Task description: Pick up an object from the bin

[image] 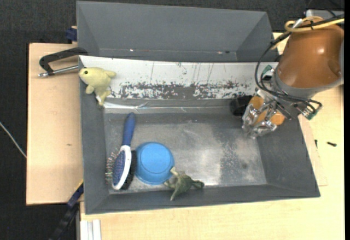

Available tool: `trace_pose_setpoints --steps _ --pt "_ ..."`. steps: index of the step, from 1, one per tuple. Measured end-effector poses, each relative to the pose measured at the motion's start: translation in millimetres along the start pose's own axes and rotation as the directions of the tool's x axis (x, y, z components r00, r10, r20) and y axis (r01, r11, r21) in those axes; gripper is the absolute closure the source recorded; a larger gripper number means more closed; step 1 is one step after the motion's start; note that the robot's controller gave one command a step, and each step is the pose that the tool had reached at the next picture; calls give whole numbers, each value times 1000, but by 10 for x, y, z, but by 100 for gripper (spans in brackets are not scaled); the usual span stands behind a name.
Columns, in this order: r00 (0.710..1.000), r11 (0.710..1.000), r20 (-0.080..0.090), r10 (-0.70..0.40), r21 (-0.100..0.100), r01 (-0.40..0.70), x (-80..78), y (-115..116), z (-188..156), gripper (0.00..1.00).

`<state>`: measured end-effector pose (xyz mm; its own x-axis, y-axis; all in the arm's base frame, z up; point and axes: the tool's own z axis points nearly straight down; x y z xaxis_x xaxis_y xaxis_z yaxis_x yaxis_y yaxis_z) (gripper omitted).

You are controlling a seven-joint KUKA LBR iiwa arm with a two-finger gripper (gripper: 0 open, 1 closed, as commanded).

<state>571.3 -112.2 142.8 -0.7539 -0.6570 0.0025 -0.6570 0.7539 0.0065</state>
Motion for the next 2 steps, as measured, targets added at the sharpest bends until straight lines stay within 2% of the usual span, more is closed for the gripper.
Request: trace_pose_setpoints --steps 1,2 --pt "972 972 3 236 4 -236 600 387 -75 100" --pt "973 973 15 230 14 -230 554 306 -885 100"
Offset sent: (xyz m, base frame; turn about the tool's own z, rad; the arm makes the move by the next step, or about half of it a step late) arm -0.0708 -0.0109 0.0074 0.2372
